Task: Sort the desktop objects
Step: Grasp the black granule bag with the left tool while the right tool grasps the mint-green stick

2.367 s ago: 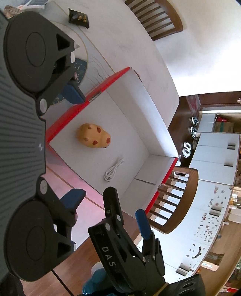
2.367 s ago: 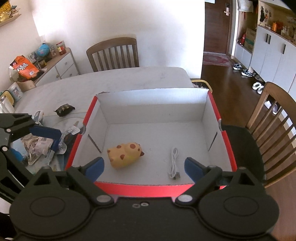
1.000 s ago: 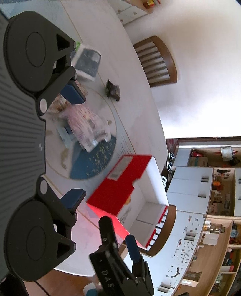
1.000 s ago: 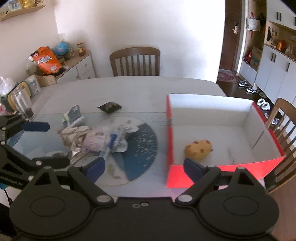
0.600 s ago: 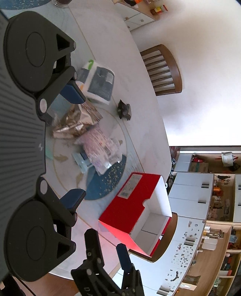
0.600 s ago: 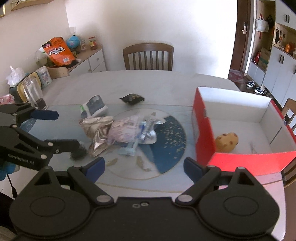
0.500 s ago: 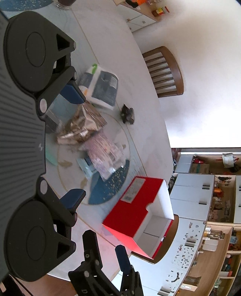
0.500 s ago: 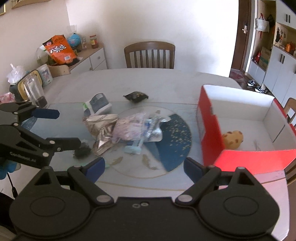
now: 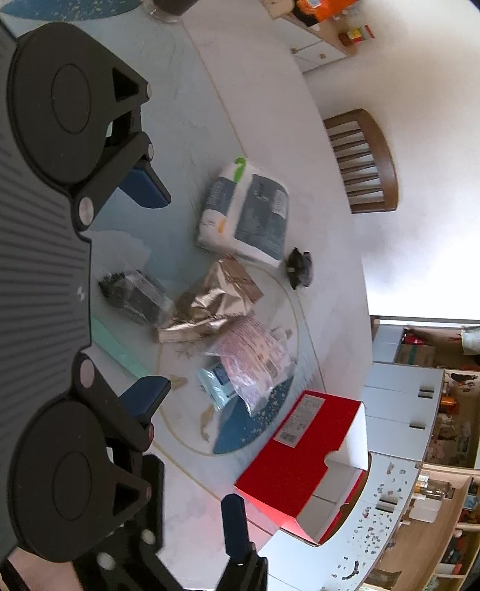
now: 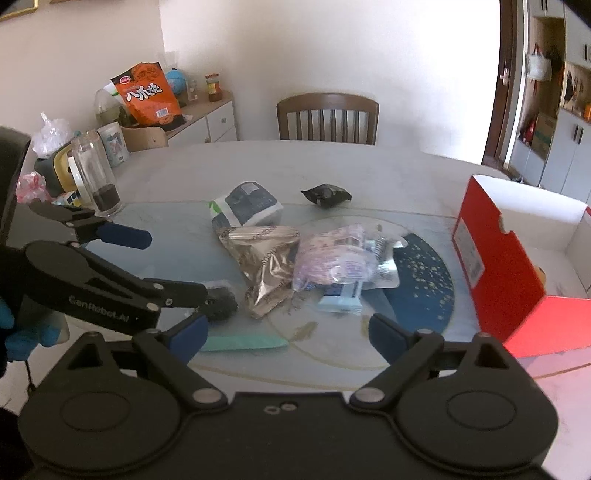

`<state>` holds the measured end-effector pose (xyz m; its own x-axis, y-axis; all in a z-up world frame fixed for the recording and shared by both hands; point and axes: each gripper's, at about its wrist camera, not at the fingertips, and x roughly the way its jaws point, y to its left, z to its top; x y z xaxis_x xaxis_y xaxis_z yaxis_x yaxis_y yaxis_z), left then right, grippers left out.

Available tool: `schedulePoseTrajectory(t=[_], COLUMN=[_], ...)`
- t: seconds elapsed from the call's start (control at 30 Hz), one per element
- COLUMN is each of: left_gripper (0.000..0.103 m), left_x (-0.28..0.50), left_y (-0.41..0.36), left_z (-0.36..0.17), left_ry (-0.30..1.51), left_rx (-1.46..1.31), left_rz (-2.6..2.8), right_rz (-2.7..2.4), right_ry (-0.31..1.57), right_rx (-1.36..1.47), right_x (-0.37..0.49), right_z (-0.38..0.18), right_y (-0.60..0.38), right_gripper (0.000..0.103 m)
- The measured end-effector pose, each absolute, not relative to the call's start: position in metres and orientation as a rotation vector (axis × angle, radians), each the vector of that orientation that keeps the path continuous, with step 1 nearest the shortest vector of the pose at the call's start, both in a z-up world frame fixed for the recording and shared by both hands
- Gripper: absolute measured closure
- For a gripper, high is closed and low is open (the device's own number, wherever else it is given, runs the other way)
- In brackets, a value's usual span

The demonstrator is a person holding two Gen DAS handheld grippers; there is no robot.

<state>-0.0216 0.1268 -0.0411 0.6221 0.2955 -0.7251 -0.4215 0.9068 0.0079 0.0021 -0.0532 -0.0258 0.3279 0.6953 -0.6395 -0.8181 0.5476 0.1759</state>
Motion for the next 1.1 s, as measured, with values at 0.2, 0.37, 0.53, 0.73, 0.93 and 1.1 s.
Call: schedulePoseTrajectory(t=[0.2, 0.37, 0.53, 0.73, 0.93, 1.1], left_gripper=[0.005, 0.007, 0.007, 0.007, 0.007, 0.007], left_x=[-0.018, -0.016, -0.018, -0.02, -0.018, -0.017], left_y=[0.141, 0.152, 0.164, 0.157, 0.151, 0.152], left_z=[-0.057, -0.062, -0.064, -0.069, -0.081, -0.084], left_ry=[0.825, 0.816, 0.792, 0.787, 0.796, 0.796], left_rx=[-0.205, -0.234, -0.253, -0.204, -0.21, -0.204], left_rz=[0.398, 0.361, 0.286, 0.185, 0.164, 0.159], right_rz=[0.967, 0.978, 0.976, 0.98, 0.975, 0.966], right_ry=[0.738, 0.723, 0.732, 0.733, 0.727, 0.737], right_rx=[-0.183, -0.19, -0.179, -0.18, -0.193, -0.182], right_x=[-0.017, -0.03, -0.028, -0.03, -0.031, -0.027], right_z=[-0.051, -0.065, -0.08, -0.094, -0.102, -0.108], right_y=[-0.031, -0.014, -0.003, 0.0, 0.006, 0.011], right_gripper=[0.007, 0.007, 0.005, 0.004, 0.004, 0.003])
